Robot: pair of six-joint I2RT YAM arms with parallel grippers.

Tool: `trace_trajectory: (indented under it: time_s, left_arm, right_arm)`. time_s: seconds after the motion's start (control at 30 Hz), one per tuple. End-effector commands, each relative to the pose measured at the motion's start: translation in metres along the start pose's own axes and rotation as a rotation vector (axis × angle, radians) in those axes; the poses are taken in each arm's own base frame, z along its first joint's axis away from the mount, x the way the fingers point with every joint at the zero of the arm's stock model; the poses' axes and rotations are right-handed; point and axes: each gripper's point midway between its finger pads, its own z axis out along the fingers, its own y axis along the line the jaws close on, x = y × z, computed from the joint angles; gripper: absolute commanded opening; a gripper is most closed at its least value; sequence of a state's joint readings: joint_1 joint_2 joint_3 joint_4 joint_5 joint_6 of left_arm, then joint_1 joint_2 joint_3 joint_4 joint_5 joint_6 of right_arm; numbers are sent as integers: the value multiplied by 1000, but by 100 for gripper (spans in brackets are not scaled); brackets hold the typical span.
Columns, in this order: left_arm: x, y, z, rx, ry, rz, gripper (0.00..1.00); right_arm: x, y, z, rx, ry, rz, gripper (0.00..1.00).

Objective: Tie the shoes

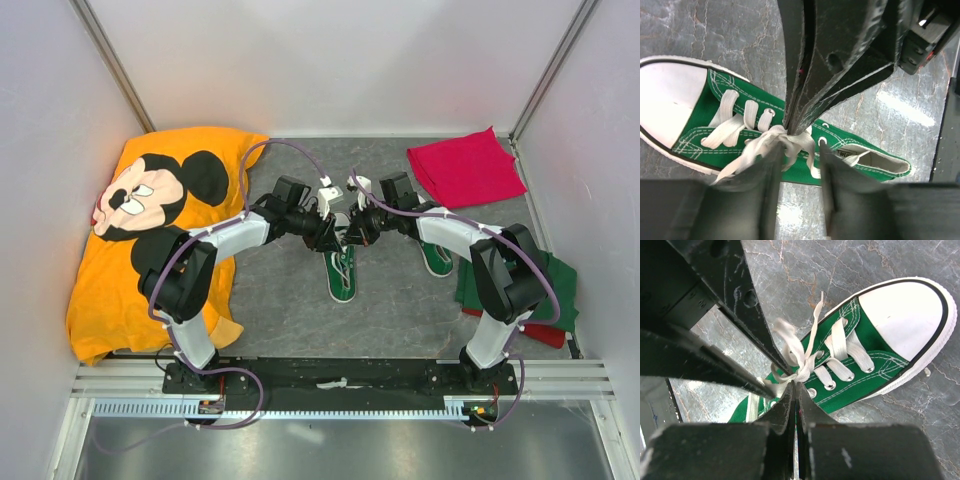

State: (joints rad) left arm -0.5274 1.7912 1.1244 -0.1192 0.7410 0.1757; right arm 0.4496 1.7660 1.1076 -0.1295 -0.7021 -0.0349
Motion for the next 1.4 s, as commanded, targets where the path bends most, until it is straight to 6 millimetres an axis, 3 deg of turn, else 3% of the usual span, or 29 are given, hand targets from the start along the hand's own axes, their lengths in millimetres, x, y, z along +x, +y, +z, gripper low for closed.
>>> trace_trajectory:
  time_s: [0.0,0.03,0.13,0.33,0.53,0.83,1.1,1.37]
  left_arm:
    - [-23,-5,-7,5,-71,8,26]
    - [-22,-4,-5,-1,-69,3,19]
    - [-19,1,-2,-15,-59,-8,10]
    - [-10,8,1,-31,-29,-7,1]
    - [-2,13,2,-56,4,-17,1]
    - [-4,12,6,-52,14,8,2]
    - [15,20,4,-101,95,8,2]
    - [1,14,8,-81,76,22,1]
  right_arm:
    - [-17,11,-9,-16,-58,-55,0]
    - [-18,11,-10,-20,-58,-53,0]
    - [-20,12,-11,-25,-65,-48,0]
    - [-23,11,-12,-54,-70,18,0]
    - [-24,13,-11,-100,-68,65,1]
    - [-24,17,-10,-138,-63,83,0]
    - [-24,16,-11,-134,-65,94,0]
    - [-26,17,-9,-147,-72,103,0]
